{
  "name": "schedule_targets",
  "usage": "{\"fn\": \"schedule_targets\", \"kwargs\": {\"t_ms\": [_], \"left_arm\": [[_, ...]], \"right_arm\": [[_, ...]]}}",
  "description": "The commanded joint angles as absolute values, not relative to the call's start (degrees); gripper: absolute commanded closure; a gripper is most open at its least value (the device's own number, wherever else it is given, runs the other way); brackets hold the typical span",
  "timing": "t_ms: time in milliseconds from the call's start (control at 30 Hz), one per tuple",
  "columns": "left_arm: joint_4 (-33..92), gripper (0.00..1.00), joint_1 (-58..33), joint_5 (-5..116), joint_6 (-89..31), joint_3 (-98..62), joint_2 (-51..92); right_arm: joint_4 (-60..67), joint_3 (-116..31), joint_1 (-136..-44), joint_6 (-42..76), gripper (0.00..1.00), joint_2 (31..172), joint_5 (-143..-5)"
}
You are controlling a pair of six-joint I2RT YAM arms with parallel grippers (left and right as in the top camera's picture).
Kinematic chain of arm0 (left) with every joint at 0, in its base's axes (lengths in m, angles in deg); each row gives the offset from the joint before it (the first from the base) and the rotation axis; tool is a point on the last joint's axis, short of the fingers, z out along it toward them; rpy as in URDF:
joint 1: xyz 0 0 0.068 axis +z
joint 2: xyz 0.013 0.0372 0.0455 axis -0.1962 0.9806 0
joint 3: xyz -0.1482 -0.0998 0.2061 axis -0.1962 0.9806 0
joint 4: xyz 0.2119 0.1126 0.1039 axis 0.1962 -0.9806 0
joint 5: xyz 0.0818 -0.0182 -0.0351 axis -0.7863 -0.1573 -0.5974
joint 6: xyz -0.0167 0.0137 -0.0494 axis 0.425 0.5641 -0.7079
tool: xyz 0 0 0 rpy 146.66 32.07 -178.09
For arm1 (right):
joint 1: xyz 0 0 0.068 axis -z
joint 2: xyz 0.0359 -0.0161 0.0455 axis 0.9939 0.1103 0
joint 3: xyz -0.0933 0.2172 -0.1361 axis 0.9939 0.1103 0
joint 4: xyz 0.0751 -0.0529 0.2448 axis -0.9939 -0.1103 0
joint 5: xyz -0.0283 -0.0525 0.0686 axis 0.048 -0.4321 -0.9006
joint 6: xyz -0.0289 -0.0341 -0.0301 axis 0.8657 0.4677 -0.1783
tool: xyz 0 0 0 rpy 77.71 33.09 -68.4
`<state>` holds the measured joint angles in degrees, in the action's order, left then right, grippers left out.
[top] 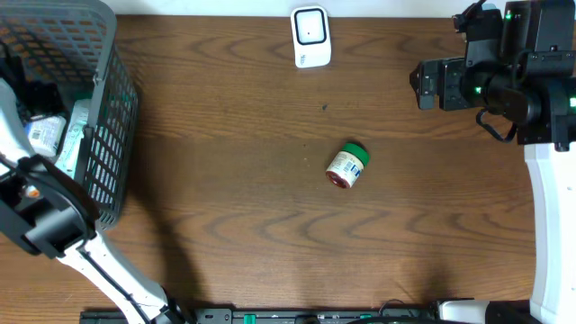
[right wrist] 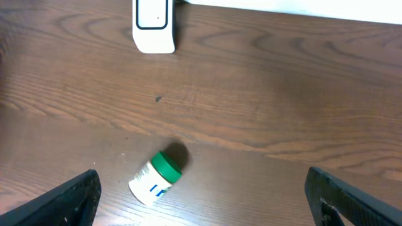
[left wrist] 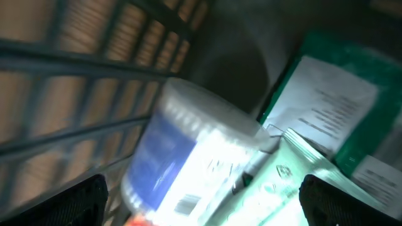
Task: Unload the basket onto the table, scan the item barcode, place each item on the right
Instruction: 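Reach the left gripper into the basket and grasp the white-blue tub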
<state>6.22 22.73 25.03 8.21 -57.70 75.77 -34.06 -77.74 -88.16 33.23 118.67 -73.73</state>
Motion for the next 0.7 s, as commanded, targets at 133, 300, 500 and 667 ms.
{"fn": "schedule_targets", "kwargs": {"t_ms": [133, 300, 500, 667], "left_arm": [[6.35, 0.03, 23.30, 24.97, 12.34, -57.59, 81.48], [6.20, 0.04, 23.49, 24.97, 12.32, -57.42, 83.29], [6.07, 0.10, 23.49, 24.95, 12.32, -57.44, 83.14], [5.61, 0.19, 23.49, 24.95, 12.13, -57.44, 83.14]], "right_arm": [[-34.06, -78.55, -88.60, 33.91, 0.01, 118.69, -73.80], [-34.06, -78.55, -88.60, 33.91, 0.01, 118.69, -73.77], [-34.06, -78.55, -88.60, 33.91, 0.01, 118.69, -73.80], [-34.06, -78.55, -88.60, 33.91, 0.01, 118.69, -73.77]]}}
